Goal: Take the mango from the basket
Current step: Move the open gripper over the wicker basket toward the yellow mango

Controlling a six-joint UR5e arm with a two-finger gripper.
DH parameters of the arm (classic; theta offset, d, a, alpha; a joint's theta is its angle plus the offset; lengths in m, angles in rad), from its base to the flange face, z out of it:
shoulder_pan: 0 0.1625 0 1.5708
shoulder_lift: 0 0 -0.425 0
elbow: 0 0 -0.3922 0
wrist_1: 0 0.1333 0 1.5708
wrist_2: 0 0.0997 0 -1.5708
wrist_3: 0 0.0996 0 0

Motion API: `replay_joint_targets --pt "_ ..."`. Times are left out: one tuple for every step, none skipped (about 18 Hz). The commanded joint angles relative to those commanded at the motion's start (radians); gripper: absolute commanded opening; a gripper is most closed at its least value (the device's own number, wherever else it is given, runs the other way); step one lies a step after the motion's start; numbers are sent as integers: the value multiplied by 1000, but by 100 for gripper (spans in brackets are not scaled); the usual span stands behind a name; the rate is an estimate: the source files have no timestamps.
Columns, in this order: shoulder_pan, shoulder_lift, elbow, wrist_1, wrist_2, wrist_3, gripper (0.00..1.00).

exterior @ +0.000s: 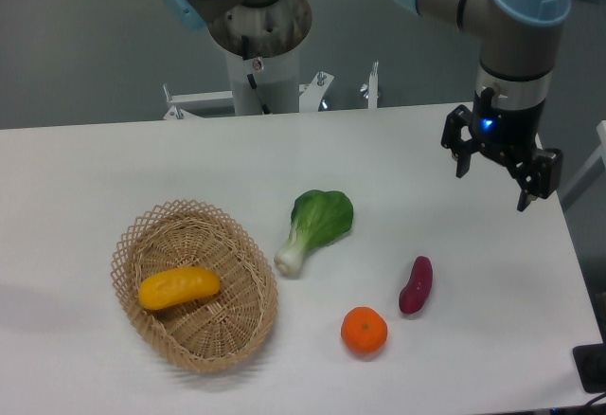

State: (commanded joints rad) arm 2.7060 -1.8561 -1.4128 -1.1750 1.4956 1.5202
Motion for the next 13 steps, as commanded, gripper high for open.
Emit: replay_joint_targets --pt "0 -2 -2 -2 2 0 100" --pt "0 0 -5 -2 0 0 100" --pt "-3 0 -6 -3 0 -3 100" --pt "-5 0 -12 -2 0 -2 100" --pt "-5 5 -21 -2 -3 -2 100" --pt "-6 12 -38 1 -18 -2 100" --pt "-3 18 -60 9 -52 -5 100" --pt "1 29 -81 11 -87 -8 100" --pt "9 52 -98 17 -109 -15 100" --pt "8 66 -119 26 -116 -37 100" --pt "6 80 -139 40 -117 -63 100" --pt "3 87 -164 55 -118 -95 100" --pt "-6 95 -188 75 -120 -141 100"
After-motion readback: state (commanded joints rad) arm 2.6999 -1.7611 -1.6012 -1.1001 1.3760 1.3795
